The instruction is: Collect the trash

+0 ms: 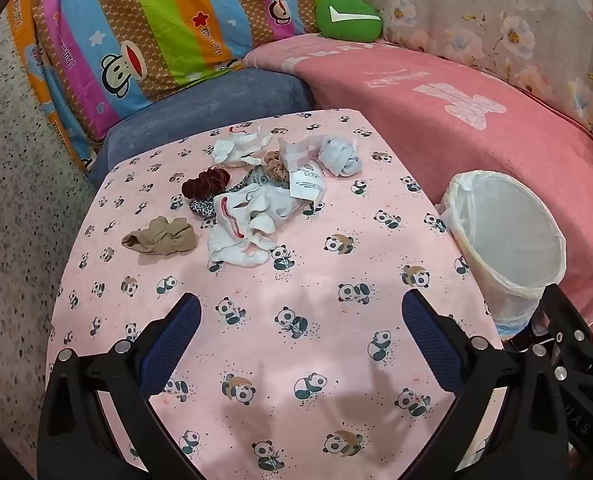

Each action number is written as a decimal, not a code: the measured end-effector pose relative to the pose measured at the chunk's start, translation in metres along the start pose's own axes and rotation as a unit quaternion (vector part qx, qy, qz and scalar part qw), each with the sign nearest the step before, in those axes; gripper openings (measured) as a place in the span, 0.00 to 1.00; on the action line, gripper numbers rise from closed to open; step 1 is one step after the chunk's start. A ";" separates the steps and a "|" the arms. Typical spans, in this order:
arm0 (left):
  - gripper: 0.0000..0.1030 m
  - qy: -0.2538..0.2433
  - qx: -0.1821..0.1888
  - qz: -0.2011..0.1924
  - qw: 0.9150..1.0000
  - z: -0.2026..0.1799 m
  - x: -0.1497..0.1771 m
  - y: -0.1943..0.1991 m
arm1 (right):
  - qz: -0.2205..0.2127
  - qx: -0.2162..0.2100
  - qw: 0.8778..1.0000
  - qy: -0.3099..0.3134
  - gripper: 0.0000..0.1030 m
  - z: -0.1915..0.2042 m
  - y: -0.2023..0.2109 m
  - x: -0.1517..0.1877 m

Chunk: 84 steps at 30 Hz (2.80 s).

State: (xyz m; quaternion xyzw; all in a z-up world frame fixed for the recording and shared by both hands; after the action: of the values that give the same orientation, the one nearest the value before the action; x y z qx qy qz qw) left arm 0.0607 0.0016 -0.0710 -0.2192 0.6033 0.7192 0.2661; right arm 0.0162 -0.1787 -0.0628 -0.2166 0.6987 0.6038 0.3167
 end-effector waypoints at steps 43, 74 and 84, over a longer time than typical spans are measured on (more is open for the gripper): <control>0.93 -0.004 0.002 -0.011 1.000 -0.005 -0.003 0.000 | 0.000 0.001 1.000 -0.003 0.95 -0.011 -0.001 -0.004; 0.93 0.006 0.050 -0.014 0.999 0.017 -0.017 -0.022 | -0.024 0.020 0.999 -0.015 0.95 0.009 -0.002 -0.022; 0.93 0.026 0.033 -0.007 0.999 0.066 -0.025 -0.060 | -0.025 -0.006 1.000 -0.004 0.95 0.049 -0.022 -0.037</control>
State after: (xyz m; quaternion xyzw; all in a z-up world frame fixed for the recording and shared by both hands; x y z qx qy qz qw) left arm 0.1194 0.0718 -0.0887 -0.2331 0.6318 0.6911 0.2624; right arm 0.0659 -0.1372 -0.0557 -0.2331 0.6882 0.6007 0.3334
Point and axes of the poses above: each gripper's, at about its wrist camera, not at the fingertips, and y roughly against the way its jaws point, z to its left, x to its underside, the point moved 10 cm from there along -y, roughly the way its jaws point, and after that the axes turned 8 degrees about -x, right-handed, at the moved point
